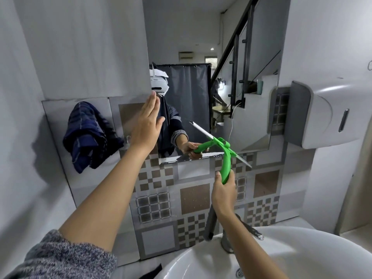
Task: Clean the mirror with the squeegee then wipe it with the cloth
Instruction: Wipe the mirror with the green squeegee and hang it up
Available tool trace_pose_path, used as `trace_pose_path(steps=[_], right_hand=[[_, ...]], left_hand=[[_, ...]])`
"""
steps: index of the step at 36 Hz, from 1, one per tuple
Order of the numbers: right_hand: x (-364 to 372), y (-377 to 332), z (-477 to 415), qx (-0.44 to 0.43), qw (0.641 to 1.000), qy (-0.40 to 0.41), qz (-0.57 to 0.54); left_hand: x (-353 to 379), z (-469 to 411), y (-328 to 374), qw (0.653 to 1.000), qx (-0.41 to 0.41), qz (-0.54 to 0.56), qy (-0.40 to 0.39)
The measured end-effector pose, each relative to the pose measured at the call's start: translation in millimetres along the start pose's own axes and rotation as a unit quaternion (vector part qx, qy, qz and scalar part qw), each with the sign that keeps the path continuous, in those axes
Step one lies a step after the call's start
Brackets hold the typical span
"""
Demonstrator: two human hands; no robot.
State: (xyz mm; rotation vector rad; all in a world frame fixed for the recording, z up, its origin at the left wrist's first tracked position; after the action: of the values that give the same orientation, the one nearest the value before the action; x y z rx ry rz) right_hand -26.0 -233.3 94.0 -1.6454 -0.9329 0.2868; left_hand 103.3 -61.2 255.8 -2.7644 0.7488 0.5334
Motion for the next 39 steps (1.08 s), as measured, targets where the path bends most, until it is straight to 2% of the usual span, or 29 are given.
trace_pose_path(steps=[9,11,18,29,39], right_hand=[[5.1,9.4,15.5,-0.017,1.000,-0.010,0.005],[43.5,30.0,38.9,0.000,0.999,-0.040,0.013],[52.3,33.1,49.6,0.000,0.997,-0.082,0.011],[48.5,44.1,54.5,-0.026,0.993,-0.108,0.037],[38.4,63.2,50.2,-0.038,0.985,-0.129,0.112]], left_hand=[[-5.2,-5.1,19.5,0.999,0.041,0.024,-0.006],[-6.6,20.1,-28.2,1.000,0.004,-0.004,-0.015],[-7.3,15.7,-27.6,1.000,0.017,-0.005,-0.004],[-7.2,11.3,-20.9,1.000,0.024,-0.010,0.000],[-6.2,12.0,-19.4,1.000,0.020,-0.021,-0.003]])
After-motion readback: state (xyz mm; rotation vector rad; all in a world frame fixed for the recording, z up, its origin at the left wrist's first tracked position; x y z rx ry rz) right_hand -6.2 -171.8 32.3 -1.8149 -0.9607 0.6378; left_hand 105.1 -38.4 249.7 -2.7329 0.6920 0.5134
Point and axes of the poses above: each hand's wrist, its own z-axis away from the middle knuckle, its own x-axis out of the palm, y = z × x, the point moved 4 cm from there along -z, towards the middle knuckle, and after that the axes turned 14 degrees about -z, right-handed, at the moved point
